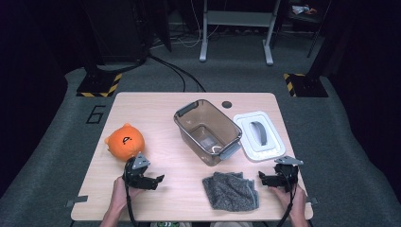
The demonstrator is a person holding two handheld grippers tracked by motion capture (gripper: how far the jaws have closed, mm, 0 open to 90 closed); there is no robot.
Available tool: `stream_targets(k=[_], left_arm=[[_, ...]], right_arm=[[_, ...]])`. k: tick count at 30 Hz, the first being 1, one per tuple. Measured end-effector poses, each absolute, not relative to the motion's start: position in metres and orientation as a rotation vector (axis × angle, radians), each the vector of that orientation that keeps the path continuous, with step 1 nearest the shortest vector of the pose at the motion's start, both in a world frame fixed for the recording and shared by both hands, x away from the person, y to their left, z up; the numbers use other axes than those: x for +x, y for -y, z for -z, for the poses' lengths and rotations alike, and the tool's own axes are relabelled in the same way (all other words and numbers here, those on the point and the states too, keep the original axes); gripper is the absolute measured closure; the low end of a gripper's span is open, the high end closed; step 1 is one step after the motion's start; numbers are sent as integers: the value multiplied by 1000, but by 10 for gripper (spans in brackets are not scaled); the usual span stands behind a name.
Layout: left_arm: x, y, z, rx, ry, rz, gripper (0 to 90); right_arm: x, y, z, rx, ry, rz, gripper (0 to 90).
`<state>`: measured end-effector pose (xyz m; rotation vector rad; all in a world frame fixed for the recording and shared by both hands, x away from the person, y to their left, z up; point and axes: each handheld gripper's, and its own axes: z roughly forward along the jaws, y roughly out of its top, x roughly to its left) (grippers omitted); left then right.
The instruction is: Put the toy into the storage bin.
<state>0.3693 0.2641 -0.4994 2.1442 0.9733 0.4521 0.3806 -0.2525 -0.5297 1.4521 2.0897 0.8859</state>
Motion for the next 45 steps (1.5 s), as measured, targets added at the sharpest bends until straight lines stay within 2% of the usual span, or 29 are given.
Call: stream_targets(k=[9,27,29,33,41,45], left_arm=[[375,-280,463,2106,-957,-512,118],[395,-317,426,2033,-1019,-631,117],[401,-320,424,2020,-1054,-652,36],[410,-328,422,2015,-1072,-643,63],[430,-340,428,1997,-1132,-594,0],[437,-345,433,2014,-1128,-573,0]], right_arm=[[378,251,530,1471,-2069,-873,0],[376,250,530,1465,-2069,-874,2],[375,250,530,1463,-2073,-876,2],[375,250,530,1467,-2076,-880,3],[375,249,530,1476,-2072,-882,0],[376,250,530,1462,-2080,-879,0]])
